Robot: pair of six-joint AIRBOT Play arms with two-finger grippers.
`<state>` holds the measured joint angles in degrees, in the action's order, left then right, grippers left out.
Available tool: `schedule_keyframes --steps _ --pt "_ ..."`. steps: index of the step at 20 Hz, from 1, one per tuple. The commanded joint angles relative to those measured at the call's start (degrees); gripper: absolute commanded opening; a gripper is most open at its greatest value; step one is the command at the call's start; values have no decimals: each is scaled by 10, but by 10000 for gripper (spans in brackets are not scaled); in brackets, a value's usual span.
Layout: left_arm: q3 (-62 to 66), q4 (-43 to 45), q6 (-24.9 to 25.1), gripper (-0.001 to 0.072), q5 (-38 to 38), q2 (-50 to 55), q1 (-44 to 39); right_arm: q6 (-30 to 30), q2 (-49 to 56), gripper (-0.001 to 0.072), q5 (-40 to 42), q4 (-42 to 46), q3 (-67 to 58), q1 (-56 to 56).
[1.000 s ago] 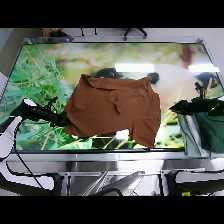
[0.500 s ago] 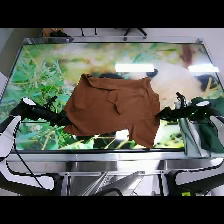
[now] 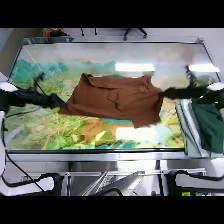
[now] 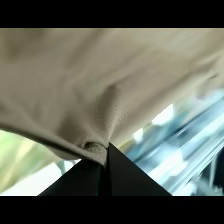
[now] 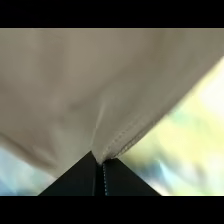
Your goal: Fold the shirts.
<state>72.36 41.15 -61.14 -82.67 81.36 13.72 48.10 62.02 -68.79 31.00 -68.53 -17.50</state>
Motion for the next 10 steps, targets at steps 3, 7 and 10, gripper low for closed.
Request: schedule_keyframes --steps 3,7,10 --pt "229 -274 11 13 6 -224 0 -122 -236 20 112 -210 -168 1" --pt "406 -168 -39 12 101 -342 32 -154 -370 20 269 -183 -186 1" --pt "450 -40 -81 13 115 -391 102 -153 -390 21 271 -162 -186 1"
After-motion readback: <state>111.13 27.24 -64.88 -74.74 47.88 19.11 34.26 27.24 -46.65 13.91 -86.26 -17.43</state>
